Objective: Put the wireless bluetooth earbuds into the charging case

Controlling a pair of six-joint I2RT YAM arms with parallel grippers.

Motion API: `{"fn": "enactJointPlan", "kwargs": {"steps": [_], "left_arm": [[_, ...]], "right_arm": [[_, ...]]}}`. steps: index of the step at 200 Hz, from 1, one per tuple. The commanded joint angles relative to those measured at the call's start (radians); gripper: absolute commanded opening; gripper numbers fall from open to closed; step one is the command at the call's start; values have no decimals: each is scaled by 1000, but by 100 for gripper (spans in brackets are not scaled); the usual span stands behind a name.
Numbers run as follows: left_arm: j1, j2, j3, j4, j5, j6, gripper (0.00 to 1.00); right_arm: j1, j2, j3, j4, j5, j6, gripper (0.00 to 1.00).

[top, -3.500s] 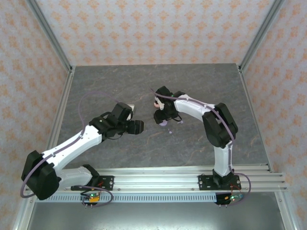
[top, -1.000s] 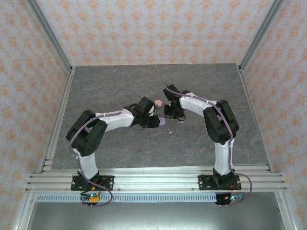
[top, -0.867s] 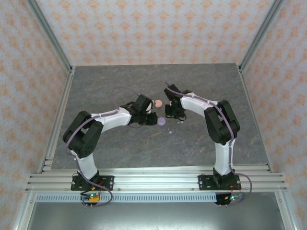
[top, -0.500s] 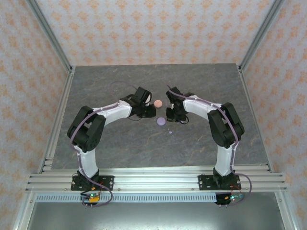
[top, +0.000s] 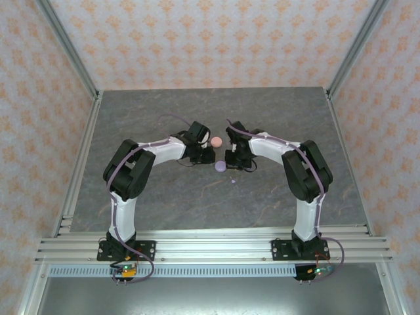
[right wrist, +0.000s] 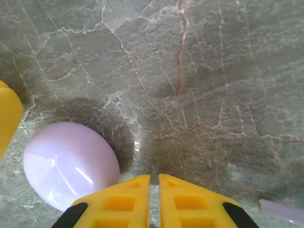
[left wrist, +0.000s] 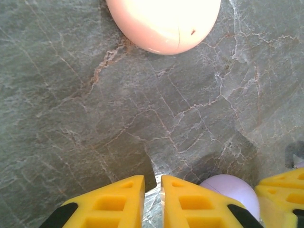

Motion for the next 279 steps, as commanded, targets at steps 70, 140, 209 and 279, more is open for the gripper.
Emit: {"fn": "enactJointPlan", "kwargs": {"steps": [70, 140, 209, 279], "left_arm": [[-22, -97, -91, -18, 50, 44, 16], [-23, -164, -127, -44, -29, 38, 18], [17, -282, -218, 39, -31, -36, 38], [56, -267, -357, 331, 136, -200, 54]], "right_arm": [[7, 78, 128, -40, 10, -2, 13], [0, 68, 138, -61, 80, -8, 15], [-64, -118, -26, 82, -36, 26, 32], [-82, -115, -153, 305, -260, 96, 39]]}}
